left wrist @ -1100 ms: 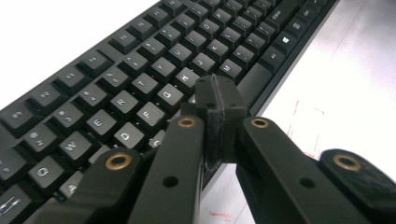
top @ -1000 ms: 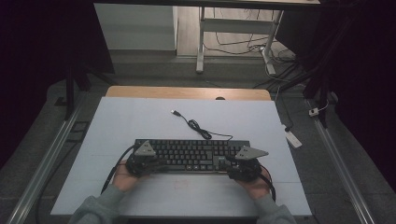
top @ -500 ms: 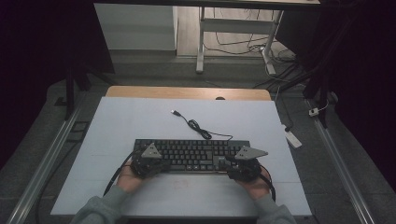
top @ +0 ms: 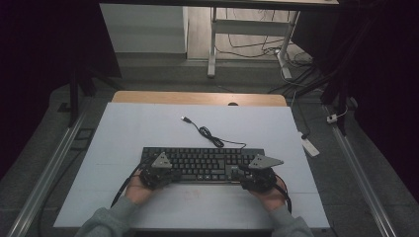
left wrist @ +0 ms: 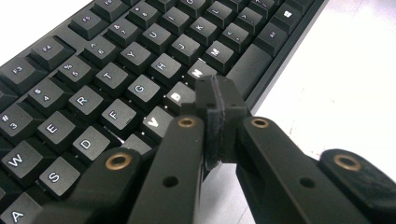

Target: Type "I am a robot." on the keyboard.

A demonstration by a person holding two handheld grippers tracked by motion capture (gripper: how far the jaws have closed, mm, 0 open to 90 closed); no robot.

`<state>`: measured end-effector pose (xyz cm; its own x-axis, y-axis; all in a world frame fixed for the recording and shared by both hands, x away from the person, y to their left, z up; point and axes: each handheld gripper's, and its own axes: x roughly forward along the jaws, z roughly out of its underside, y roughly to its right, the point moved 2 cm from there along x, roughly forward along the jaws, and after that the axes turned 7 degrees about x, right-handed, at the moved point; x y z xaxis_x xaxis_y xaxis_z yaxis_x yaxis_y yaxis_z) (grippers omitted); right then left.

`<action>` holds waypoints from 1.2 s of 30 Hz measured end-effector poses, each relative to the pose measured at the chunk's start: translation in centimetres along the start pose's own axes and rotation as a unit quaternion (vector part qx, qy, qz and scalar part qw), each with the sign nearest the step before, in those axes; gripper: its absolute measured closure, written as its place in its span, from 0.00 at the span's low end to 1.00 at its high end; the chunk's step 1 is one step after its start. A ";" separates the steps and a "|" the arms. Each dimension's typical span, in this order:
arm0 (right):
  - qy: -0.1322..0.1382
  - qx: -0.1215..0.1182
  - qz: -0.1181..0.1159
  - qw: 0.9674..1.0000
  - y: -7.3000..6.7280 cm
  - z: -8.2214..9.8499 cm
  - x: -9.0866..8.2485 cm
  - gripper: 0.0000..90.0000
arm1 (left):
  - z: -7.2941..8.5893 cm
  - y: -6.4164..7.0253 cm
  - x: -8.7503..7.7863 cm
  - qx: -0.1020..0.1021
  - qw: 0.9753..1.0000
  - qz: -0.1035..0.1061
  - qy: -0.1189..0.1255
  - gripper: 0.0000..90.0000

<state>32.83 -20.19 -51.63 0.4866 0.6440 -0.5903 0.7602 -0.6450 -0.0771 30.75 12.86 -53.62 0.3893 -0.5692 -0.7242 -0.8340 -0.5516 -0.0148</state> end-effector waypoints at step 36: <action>0.001 0.001 -0.002 1.000 0.0 0.0 0.0 0.60 | 1.4 -3.2 -4.2 -0.089 0.993 -0.045 0.059 0.44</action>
<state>32.87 -20.20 -51.63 0.4841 0.6484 -0.5876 0.7621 -0.6424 -0.0810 31.25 17.81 -51.50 0.5115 -0.5745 -0.6390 -0.7152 -0.6968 0.0540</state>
